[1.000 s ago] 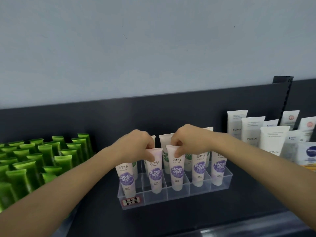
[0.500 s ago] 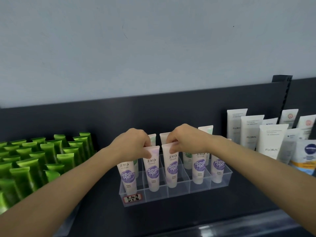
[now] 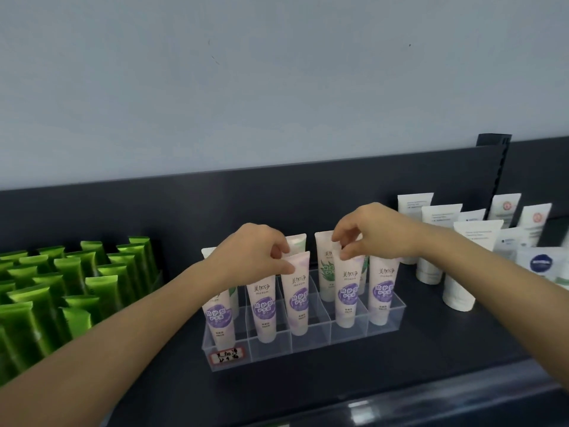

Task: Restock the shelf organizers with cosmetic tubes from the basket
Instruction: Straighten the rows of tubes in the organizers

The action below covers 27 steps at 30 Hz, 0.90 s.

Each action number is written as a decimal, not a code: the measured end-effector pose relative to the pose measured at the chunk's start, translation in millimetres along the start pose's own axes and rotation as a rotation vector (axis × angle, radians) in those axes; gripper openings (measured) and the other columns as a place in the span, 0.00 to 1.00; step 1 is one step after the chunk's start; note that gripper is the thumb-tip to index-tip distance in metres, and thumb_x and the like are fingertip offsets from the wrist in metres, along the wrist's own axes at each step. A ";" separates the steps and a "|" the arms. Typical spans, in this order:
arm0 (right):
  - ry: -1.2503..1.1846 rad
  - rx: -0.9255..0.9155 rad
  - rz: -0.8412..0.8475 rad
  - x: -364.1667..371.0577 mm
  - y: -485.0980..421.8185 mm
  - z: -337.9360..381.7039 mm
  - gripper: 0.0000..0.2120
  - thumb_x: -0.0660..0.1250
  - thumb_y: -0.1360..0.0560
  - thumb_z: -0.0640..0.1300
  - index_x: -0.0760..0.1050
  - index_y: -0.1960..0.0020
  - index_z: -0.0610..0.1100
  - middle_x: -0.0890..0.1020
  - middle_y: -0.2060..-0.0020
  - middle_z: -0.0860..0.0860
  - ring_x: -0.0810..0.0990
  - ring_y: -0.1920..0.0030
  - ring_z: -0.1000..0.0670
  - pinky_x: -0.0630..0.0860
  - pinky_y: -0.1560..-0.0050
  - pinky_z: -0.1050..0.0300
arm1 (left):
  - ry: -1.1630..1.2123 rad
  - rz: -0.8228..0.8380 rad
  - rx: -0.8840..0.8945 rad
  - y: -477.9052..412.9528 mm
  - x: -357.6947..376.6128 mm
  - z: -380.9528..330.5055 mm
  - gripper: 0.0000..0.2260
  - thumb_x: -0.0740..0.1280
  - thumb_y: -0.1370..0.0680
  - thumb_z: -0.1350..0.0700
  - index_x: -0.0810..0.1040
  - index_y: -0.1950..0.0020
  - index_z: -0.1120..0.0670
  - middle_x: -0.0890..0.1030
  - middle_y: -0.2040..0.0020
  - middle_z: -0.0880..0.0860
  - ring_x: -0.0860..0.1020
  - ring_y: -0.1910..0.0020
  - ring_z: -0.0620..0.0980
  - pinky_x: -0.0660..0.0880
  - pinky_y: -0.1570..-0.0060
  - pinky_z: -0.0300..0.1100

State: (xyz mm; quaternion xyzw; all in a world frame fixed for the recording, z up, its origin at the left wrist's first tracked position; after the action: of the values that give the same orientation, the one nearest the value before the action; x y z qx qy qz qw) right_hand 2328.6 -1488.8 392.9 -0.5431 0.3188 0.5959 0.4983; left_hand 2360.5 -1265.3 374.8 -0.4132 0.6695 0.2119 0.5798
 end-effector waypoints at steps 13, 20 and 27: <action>0.005 -0.004 -0.034 24.1 5.5 -14.6 0.08 0.71 0.28 0.42 0.81 0.49 0.45 0.81 0.55 0.54 0.79 0.54 0.54 0.76 0.52 0.58 | 0.040 -0.057 0.027 -21.2 20.1 -13.5 0.05 0.71 0.27 0.54 0.82 0.53 0.51 0.82 0.55 0.45 0.80 0.57 0.42 0.80 0.54 0.47; -0.015 -0.005 -0.035 27.4 1.5 -13.8 0.08 0.71 0.27 0.43 0.80 0.48 0.46 0.79 0.57 0.55 0.79 0.56 0.53 0.75 0.54 0.59 | 0.038 -0.012 0.009 -22.1 18.5 -11.3 0.06 0.71 0.27 0.52 0.82 0.52 0.50 0.82 0.55 0.44 0.80 0.58 0.41 0.80 0.53 0.44; -0.101 0.038 -0.073 6.3 13.7 -23.4 0.19 0.73 0.29 0.48 0.76 0.39 0.48 0.81 0.50 0.55 0.79 0.49 0.56 0.75 0.49 0.63 | 0.043 0.005 0.002 -21.9 19.2 -10.9 0.08 0.71 0.28 0.48 0.81 0.52 0.48 0.81 0.56 0.43 0.80 0.59 0.41 0.81 0.55 0.45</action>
State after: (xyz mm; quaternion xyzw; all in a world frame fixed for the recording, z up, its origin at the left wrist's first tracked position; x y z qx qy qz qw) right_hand 2324.0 -1512.9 379.7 -0.5141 0.2846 0.5975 0.5455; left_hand 2371.6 -1291.9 363.4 -0.4155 0.6830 0.2037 0.5651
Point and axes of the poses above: each hand's wrist, its own y-axis away from the middle knuckle, its own x-axis out of the palm, z = x × y, the point moved 1 cm from there along -y, towards the middle knuckle
